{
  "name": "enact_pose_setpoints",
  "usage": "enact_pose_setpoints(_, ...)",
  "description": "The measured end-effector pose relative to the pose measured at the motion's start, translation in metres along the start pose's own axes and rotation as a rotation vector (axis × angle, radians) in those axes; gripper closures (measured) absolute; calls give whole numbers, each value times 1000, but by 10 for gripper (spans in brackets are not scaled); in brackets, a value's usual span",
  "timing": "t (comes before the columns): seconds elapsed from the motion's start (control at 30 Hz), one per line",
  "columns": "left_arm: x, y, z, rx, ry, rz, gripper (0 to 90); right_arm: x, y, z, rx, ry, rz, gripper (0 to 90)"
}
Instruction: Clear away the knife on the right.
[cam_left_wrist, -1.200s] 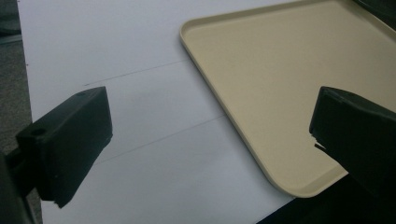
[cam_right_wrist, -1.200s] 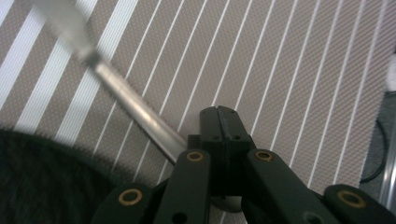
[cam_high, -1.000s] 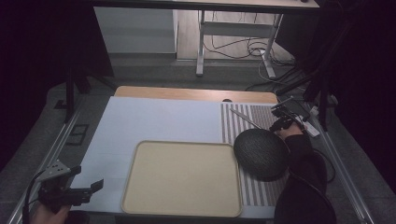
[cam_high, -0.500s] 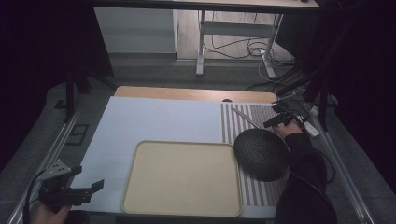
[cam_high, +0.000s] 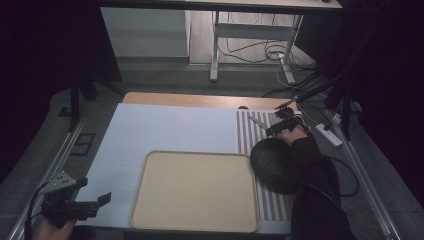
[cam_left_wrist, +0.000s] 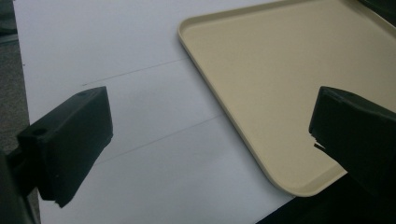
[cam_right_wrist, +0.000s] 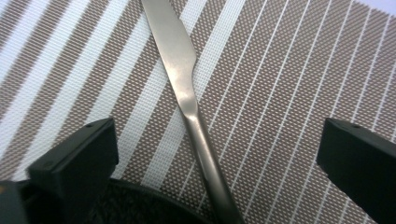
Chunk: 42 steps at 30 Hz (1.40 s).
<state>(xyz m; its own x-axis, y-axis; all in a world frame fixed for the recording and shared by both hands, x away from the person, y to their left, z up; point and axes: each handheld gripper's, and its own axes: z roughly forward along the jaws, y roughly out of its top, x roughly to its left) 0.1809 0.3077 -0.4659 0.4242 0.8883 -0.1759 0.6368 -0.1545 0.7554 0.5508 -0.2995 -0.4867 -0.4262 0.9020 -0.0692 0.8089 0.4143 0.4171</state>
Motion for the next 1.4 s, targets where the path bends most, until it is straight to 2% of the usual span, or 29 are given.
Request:
enact_pose_setpoints(0.03, 0, 0, 0, -1, -1, -1, 5, 0, 0, 0, 0, 0, 0, 13)
enact_pose_setpoints(0.07, 0, 0, 0, -2, -2, -3, 5, -1, 0, 4, 17, -3, 8, 73)
enact_pose_setpoints(0.13, 0, 0, -1, -3, -3, -4, 5, -4, -1, 7, 35, -9, 23, 142)
enact_pose_setpoints(0.17, 0, 0, -1, -3, -3, -4, 5, -4, -1, 7, 35, -9, 23, 142)
enact_pose_setpoints(0.23, 0, 0, 0, -2, -3, -5, 5, -8, -3, 8, 38, -17, 25, 220)
enact_pose_setpoints(0.27, 0, 0, 0, -2, -4, -5, 5, -12, -5, 10, 47, -8, 26, 306)
enact_pose_setpoints(0.3, 0, 0, 0, -2, -4, -5, 5, -12, -5, 10, 47, -8, 26, 306)
enact_pose_setpoints(0.33, 0, 0, 0, -2, -4, -4, 5, -14, -6, 10, 36, 14, 35, 334)
enact_pose_setpoints(0.37, 0, 0, 0, -1, -4, -4, 6, -16, -7, 8, 37, 19, 17, 383)
enact_pose_setpoints(0.4, 0, 0, 0, -1, -4, -4, 6, -16, -7, 7, 36, 27, -9, 474)
enact_pose_setpoints(0.43, 0, 0, 0, -1, -4, -4, 6, -15, -7, 4, 48, 48, -58, 669)
enact_pose_setpoints(0.47, 0, -1, 0, -1, -3, -2, 6, -16, -7, 4, 53, 46, -72, 725)
enact_pose_setpoints(0.5, 0, -1, -1, -2, -3, -1, 6, -17, -7, 3, 55, 63, -75, 785)
enact_pose_setpoints(0.77, 0, -2, -2, -6, -3, -8, 6, -20, -8, 3, 57, 84, -88, 805)
enact_pose_setpoints(0.8, 0, -2, -2, -7, -4, -8, 6, -20, -9, 2, 55, 69, -109, 806)
enact_pose_setpoints(0.83, 0, -1, -2, -7, -4, -8, 6, -23, -11, 0, 52, 32, -126, 806)
enact_pose_setpoints(0.87, 0, -1, -1, -5, -5, -8, 6, -26, -12, -1, 52, 21, -125, 806)
enact_pose_setpoints(1.03, 1, -1, -1, -4, -7, -7, 7, -39, -20, -7, 33, 9, -94, 806)
enact_pose_setpoints(1.1, 1, 0, -1, -4, -7, -7, 7, -48, -26, -14, 19, 4, -64, 806)
enact_pose_setpoints(1.33, 1, 0, 0, -5, -7, -5, 7, -57, -32, -30, -11, -5, -36, 806)
enact_pose_setpoints(1.4, 1, 0, -1, -5, -7, -5, 7, -57, -33, -34, -17, 7, -29, 806)
